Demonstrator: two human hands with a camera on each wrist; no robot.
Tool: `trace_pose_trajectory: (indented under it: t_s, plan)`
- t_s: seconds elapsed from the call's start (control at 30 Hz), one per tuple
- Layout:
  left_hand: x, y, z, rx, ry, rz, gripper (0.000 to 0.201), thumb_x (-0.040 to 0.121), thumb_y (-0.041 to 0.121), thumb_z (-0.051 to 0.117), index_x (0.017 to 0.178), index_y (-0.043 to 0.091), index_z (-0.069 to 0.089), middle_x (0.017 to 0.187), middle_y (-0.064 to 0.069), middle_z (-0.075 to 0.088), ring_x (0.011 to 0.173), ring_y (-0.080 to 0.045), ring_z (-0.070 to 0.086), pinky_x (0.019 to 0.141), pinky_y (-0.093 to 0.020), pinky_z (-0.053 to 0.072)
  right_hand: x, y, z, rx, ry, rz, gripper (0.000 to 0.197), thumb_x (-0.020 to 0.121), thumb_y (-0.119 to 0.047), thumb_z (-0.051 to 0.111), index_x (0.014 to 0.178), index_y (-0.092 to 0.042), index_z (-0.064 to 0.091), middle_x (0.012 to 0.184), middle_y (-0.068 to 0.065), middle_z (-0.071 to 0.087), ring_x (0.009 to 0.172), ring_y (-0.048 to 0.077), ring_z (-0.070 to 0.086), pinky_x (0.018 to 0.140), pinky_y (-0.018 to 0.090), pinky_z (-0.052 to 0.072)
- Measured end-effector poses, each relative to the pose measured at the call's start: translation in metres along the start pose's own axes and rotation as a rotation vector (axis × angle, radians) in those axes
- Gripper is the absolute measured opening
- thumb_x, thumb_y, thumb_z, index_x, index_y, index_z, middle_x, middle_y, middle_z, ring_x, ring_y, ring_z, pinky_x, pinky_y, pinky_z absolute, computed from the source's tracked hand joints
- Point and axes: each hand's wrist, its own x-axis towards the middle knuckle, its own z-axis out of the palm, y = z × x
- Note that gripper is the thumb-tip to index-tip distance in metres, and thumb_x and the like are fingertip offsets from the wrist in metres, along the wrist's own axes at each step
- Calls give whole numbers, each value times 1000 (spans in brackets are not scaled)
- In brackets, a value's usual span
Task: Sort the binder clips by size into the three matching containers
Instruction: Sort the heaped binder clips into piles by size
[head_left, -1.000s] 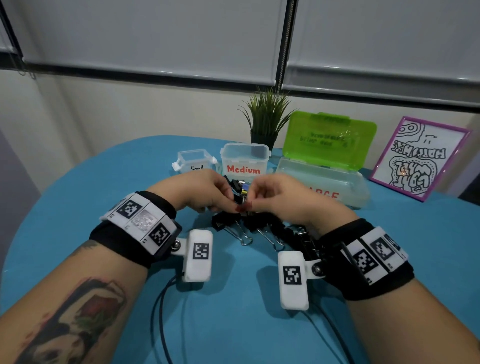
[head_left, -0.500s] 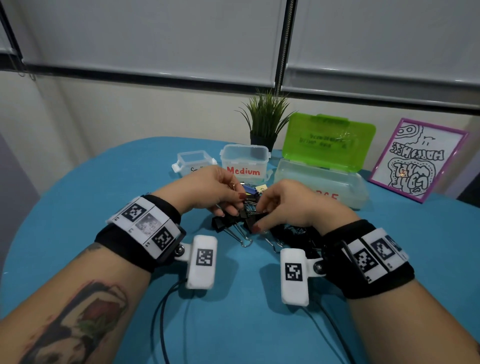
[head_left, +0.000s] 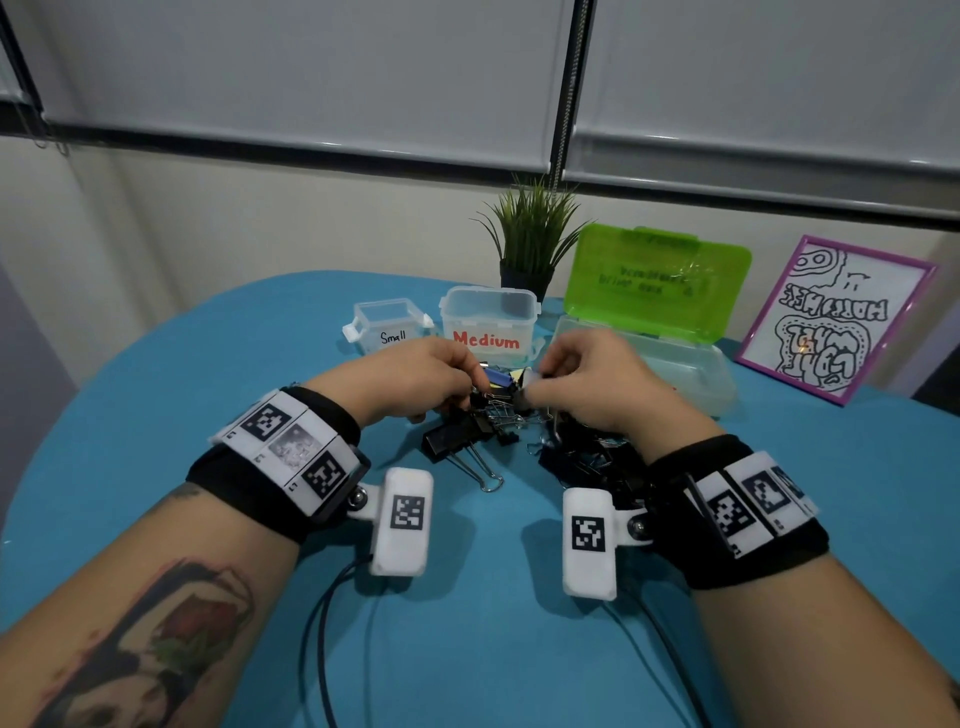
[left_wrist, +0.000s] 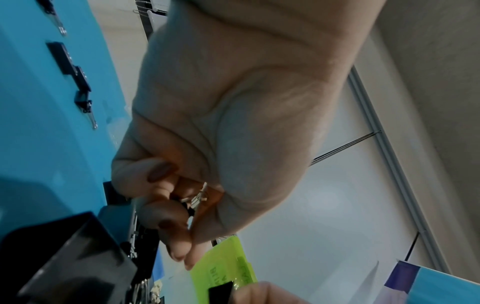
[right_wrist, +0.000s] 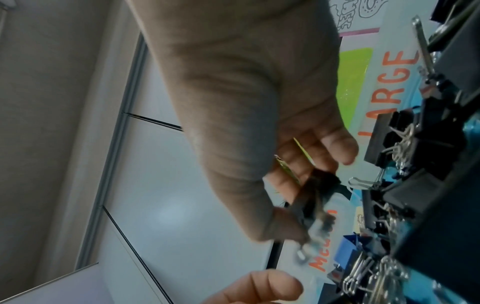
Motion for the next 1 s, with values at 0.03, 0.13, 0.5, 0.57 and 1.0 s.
trace_pose_trajectory:
  t_s: [0.03, 0.13, 0.5, 0.57, 1.0]
  plan:
    - [0, -1, -1, 19, 7, 7, 18, 94, 14, 55, 100, 21, 70, 77, 3, 63, 67, -12, 50, 55, -26, 41, 1, 2, -3, -10, 78, 17, 27, 66, -30, 84, 82, -15, 67, 71, 0, 66, 62, 16, 59, 57, 28, 46]
    - [0, -5, -3, 62, -36, 8, 13, 85, 28, 74, 97, 29, 70, 82, 2, 62, 70, -14, 51, 61, -29, 44, 3, 6, -10, -134, 151, 80, 20, 75, -27, 80, 87, -18, 67, 82, 1, 65, 80, 22, 62, 62, 28, 46]
    - [7, -14, -4, 124, -125, -36, 41, 68, 11, 83, 100, 31, 67, 77, 3, 64, 65, -17, 54, 66, -31, 44, -12, -17, 22, -333, -126, 130, 43, 53, -47, 95, 71, -14, 74, 72, 3, 73, 74, 24, 69, 73, 36, 58]
    - [7, -14, -4, 126, -125, -33, 40, 68, 12, 83, 100, 32, 67, 78, 3, 65, 65, -16, 55, 66, -30, 45, -10, -16, 25, -318, -120, 132, 39, 57, -44, 93, 72, -13, 75, 73, 4, 73, 77, 26, 71, 77, 39, 60]
    - [-1, -5, 4, -292, -193, 52, 20, 85, 22, 75, 104, 17, 69, 86, -1, 69, 66, -6, 57, 55, -18, 40, -10, -12, 5, 236, -69, -18, 17, 74, -17, 84, 72, -6, 71, 59, 2, 61, 52, 8, 49, 54, 23, 40]
